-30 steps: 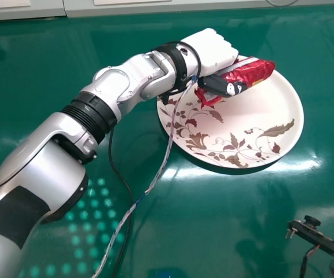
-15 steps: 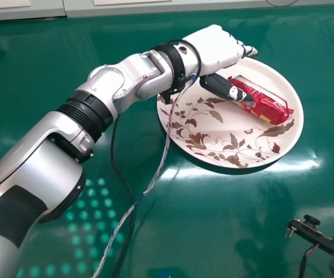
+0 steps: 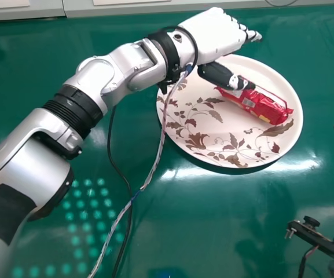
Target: Pick up biscuit and place it in the plate
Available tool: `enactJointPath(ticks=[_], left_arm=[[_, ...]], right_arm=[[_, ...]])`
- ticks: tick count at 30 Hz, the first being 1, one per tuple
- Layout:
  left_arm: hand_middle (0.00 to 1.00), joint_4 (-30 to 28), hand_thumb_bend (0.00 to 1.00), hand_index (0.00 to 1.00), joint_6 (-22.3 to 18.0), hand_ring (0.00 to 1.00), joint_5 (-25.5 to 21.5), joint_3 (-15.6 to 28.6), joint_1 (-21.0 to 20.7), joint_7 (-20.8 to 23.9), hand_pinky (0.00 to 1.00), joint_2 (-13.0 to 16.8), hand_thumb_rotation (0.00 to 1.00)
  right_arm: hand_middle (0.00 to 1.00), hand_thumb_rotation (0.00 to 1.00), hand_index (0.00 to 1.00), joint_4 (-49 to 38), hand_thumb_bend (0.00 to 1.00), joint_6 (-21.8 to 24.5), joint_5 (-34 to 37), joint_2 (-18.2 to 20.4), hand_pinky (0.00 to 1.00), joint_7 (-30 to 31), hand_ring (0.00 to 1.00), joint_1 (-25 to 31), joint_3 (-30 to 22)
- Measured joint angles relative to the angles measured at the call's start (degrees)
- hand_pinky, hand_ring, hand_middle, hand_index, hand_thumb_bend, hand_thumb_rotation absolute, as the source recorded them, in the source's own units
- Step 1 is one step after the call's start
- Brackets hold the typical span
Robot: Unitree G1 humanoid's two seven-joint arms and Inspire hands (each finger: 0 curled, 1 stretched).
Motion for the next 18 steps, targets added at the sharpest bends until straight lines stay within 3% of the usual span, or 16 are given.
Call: enactJointPath(ticks=[2,5,9,14,18], left_arm=[[0.78,-2.6,0.83,0.9,-0.3,0.73,-1.5,1.9,1.6,0.5,0.6,1.4,0.91],[0.77,-5.8,0.72,0.88,-0.7,0.72,-4.1,4.9,4.4,0.5,0.59,3.7,0.86],[0.76,-10.2,0.67,0.88,-1.2,0.71,-7.3,8.7,7.8,0.0,0.56,7.4,0.84],[0.77,-18.3,0.64,0.86,0.2,0.7,-13.2,14.6,13.7,-4.9,0.54,10.9,0.79],[0.76,-23.5,0.56,0.85,0.8,0.71,-20.7,19.3,18.9,-10.1,0.57,12.9,0.71]], right_arm=[[0.81,0.32,0.78,0.0,0.68,-0.2,0.0,0.1,0.67,-0.1,0.79,0.3,0.0],[0.81,0.34,0.78,0.1,0.66,-0.7,-0.6,0.2,0.71,-0.4,0.8,1.0,0.1],[0.8,0.33,0.78,0.6,0.66,-1.0,-0.8,0.4,0.68,-0.5,0.77,1.3,0.4],[0.81,0.34,0.78,1.2,0.67,-1.6,-0.5,0.5,0.7,-0.4,0.78,1.4,1.0],[0.81,0.34,0.78,1.3,0.68,-1.8,-0.5,0.6,0.71,-0.6,0.79,1.6,1.2]])
